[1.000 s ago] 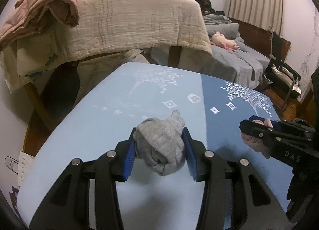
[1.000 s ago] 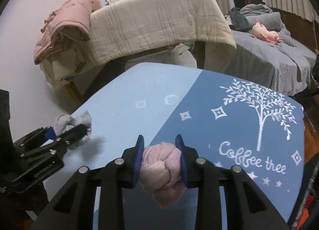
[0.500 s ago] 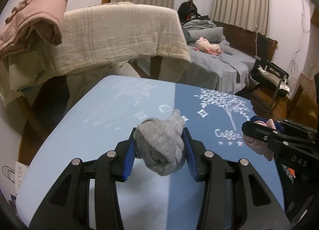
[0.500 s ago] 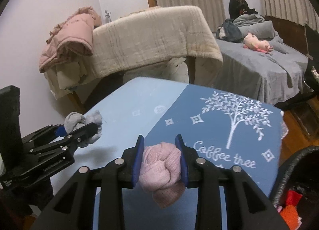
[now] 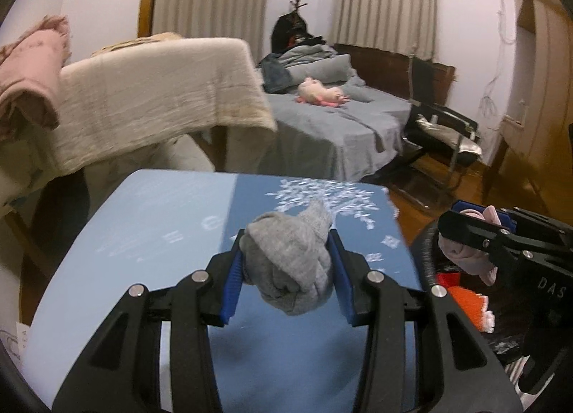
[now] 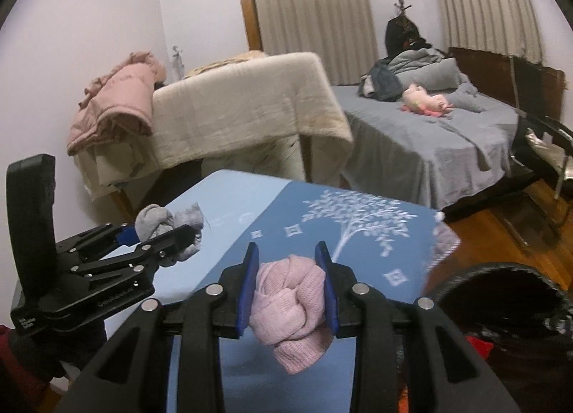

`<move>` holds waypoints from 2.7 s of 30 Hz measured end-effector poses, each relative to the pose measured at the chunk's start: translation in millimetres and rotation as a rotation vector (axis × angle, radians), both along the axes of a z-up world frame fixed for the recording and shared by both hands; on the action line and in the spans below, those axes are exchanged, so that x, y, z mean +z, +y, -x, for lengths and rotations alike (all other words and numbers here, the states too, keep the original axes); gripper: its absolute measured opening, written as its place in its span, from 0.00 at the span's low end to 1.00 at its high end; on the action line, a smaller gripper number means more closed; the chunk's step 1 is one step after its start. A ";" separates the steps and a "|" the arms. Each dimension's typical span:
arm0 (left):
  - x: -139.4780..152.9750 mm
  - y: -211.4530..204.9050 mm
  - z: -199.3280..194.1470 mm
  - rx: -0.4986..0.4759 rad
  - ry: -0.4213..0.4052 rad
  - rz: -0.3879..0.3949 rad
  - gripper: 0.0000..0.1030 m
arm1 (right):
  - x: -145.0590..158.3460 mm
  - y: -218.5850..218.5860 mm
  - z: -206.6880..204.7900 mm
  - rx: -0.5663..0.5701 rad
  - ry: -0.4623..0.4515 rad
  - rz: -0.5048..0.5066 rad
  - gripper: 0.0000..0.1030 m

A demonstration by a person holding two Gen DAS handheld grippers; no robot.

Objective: Collect trash

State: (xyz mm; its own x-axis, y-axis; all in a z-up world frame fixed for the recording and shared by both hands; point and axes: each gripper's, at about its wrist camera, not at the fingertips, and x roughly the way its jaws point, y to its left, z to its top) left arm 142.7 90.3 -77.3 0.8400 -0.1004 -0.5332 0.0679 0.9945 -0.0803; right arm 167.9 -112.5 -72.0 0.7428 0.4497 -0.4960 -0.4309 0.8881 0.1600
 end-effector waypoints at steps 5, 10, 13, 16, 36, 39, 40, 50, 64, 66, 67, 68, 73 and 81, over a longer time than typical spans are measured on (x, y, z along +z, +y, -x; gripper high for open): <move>11.9 -37.1 4.9 -0.062 -0.025 0.006 0.41 | 10.0 -34.5 11.4 -0.055 -0.027 0.000 0.31; 20.6 -73.3 11.5 -0.124 -0.044 0.010 0.41 | 18.4 -68.1 24.7 -0.113 -0.050 -0.002 0.31; 25.4 -94.7 15.5 -0.164 -0.054 0.010 0.41 | 22.4 -86.8 31.6 -0.146 -0.062 -0.001 0.31; 28.6 -114.2 18.3 -0.206 -0.061 0.014 0.41 | 25.8 -105.0 38.4 -0.180 -0.074 0.003 0.31; 23.4 -218.1 24.9 -0.430 -0.069 0.002 0.41 | 20.1 -194.7 60.4 -0.354 -0.078 0.003 0.31; 15.0 -230.7 21.2 -0.458 -0.053 0.008 0.41 | 16.0 -204.5 59.8 -0.374 -0.069 0.004 0.31; 13.3 -232.8 19.5 -0.465 -0.049 0.009 0.41 | 14.5 -207.3 59.2 -0.380 -0.065 0.005 0.31; -8.9 -261.0 -2.9 -0.526 -0.004 0.015 0.45 | -2.4 -234.1 46.7 -0.426 -0.023 0.006 0.33; -16.0 -238.3 -10.5 -0.460 0.006 -0.018 0.87 | 3.9 -250.3 50.6 -0.496 -0.045 -0.009 0.78; -13.2 -229.5 -7.9 -0.442 0.006 -0.029 0.89 | 6.1 -245.0 53.3 -0.489 -0.046 -0.009 0.86; -11.3 -224.3 -6.3 -0.430 0.009 -0.034 0.90 | 7.4 -241.6 55.2 -0.482 -0.046 -0.011 0.90; -9.0 -218.8 -4.2 -0.415 0.009 -0.035 0.92 | 8.3 -238.5 56.2 -0.476 -0.044 -0.012 0.95; 4.8 -196.9 10.9 -0.351 -0.009 -0.037 0.94 | 14.4 -221.3 69.1 -0.439 -0.021 -0.030 0.95; 24.0 -173.3 45.8 -0.300 -0.041 -0.048 0.95 | 23.6 -196.9 100.5 -0.419 -0.011 -0.045 0.95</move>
State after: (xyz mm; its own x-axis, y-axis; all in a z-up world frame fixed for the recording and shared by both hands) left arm 96.8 -83.1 -53.3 0.7977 -0.3229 -0.5094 0.3618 0.9319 -0.0243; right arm 67.4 -309.3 -48.4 0.8713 0.1288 -0.4736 -0.0361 0.9792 0.1999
